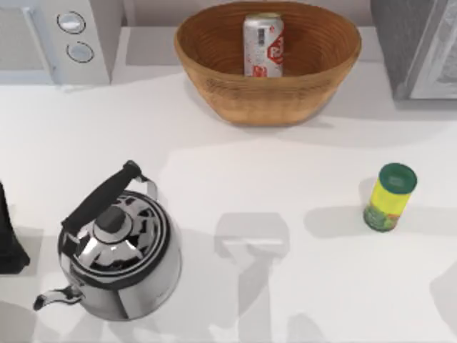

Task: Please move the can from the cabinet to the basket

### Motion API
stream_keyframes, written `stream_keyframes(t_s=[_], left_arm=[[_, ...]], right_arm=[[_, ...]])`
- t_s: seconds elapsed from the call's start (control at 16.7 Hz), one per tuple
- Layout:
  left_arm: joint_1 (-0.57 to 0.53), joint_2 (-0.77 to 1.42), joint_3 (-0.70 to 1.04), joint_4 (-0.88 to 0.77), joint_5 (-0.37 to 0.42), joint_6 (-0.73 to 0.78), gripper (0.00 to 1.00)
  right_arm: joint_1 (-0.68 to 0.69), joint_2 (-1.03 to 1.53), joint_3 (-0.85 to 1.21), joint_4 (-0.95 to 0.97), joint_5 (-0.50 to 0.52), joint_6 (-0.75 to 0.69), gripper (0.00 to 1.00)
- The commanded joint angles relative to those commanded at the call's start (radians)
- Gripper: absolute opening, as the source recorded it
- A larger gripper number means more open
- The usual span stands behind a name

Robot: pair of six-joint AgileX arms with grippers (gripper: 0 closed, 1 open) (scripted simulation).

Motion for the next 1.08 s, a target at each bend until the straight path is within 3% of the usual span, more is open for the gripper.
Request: stream_keyframes(t_s=[0.18, 0.3, 0.84, 1.08], left_arm=[[0.0, 0.0, 0.0, 0.0, 0.0, 0.0, 1.0], [0.0, 0.0, 0.0, 0.0, 0.0, 0.0, 1.0], [0.0, 0.0, 0.0, 0.0, 0.0, 0.0, 1.0], [0.0, 0.0, 0.0, 0.0, 0.0, 0.0, 1.0]], right_arm=[[0.121, 0.007, 0.016, -0.008, 0.12, -0.002, 1.0], [0.253, 0.011, 0.026, -0.016, 0.253, -0.003, 1.0], [1.093, -0.01, 0.015, -0.05, 1.094, -0.007, 1.0], [1.359, -0.036, -0.012, -0.056, 1.359, -0.008, 1.0]])
